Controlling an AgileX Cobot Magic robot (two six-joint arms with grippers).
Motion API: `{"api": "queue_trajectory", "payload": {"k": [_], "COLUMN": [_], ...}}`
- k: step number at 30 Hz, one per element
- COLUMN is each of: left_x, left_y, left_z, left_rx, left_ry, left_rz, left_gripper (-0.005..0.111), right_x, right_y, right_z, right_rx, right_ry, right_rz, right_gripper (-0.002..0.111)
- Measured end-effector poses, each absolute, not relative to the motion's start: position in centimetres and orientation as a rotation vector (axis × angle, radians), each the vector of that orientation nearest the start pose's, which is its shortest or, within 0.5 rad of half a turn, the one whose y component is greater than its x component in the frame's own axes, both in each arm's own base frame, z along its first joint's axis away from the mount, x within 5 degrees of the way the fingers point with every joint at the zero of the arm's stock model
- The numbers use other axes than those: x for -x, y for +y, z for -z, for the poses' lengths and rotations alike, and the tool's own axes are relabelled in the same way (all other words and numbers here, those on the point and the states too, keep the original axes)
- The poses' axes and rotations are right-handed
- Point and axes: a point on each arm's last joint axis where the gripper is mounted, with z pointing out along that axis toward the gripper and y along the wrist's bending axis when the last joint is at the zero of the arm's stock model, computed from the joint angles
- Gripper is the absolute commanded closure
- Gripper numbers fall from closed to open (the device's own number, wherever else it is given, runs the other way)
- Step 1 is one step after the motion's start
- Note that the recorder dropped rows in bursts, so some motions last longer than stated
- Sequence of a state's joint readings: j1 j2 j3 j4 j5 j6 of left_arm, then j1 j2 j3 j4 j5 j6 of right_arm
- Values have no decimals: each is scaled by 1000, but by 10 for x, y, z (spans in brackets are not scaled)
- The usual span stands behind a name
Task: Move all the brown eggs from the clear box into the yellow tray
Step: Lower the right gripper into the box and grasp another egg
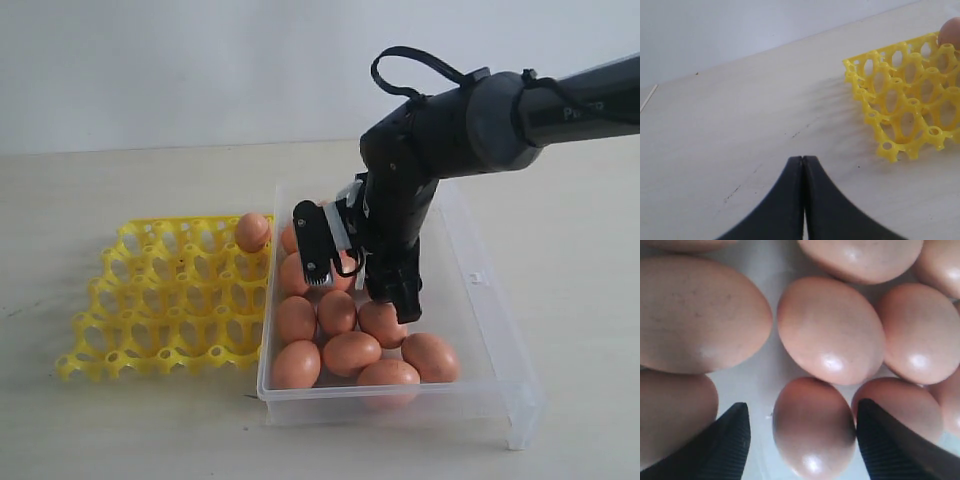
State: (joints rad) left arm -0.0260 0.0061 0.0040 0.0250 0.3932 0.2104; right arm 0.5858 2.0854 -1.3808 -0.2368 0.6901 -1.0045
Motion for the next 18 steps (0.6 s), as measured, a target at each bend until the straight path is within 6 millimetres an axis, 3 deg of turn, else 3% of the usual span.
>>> {"api": "queue_trajectory", "payload": {"k": [2, 5, 6, 12, 18], "left_x": [-53, -53, -53, -53, -53], "left_y": [0, 0, 0, 0, 0], "left_z": [-176, -176, -176, -176, -176], "left_rx": [-238, -238, -238, -238, -238], "left_ry": [1875, 1875, 1875, 1875, 1875], "left_rz": [-151, -151, -151, -151, -151], "left_gripper": [107, 107, 107, 107, 107], "right_x": [-354, -354, -354, -353, -353], "right_y": [218, 218, 217, 216, 224], "right_z": [-130, -125, -125, -138, -193], "right_rx": [2246, 2263, 2262, 2172, 1811], "right_ry": [1852, 1849, 1849, 1925, 1931], "right_rz": [335, 341, 343, 339, 266], "right_gripper": [66, 103, 108, 108, 108]}}
